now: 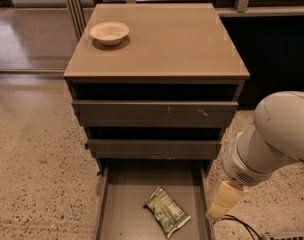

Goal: Pick green jalapeno chip bag from bottom drawer and place on counter

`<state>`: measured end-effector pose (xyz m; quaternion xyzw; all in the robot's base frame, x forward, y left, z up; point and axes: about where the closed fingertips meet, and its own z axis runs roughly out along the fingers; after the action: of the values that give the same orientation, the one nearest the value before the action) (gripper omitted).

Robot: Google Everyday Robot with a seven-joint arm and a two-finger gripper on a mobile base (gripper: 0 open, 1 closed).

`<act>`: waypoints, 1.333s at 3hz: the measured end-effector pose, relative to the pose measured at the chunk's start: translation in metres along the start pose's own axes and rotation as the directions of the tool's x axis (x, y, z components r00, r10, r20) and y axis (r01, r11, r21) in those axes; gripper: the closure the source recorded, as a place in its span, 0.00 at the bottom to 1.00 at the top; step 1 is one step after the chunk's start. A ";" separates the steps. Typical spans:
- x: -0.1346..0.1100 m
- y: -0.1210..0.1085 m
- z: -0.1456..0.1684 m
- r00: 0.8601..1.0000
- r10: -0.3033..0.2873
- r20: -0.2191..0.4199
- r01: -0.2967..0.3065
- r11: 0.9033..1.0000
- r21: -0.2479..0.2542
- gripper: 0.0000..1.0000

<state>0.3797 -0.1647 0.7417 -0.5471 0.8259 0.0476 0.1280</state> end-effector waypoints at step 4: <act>0.003 0.023 0.122 0.994 0.067 0.081 -0.063 0.997 -0.046 0.00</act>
Offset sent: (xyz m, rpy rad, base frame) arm -0.0044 0.0026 -0.0235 0.0546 -0.0049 -0.0490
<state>0.3769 -0.1311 0.6217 -0.5202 0.8359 0.0921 0.1488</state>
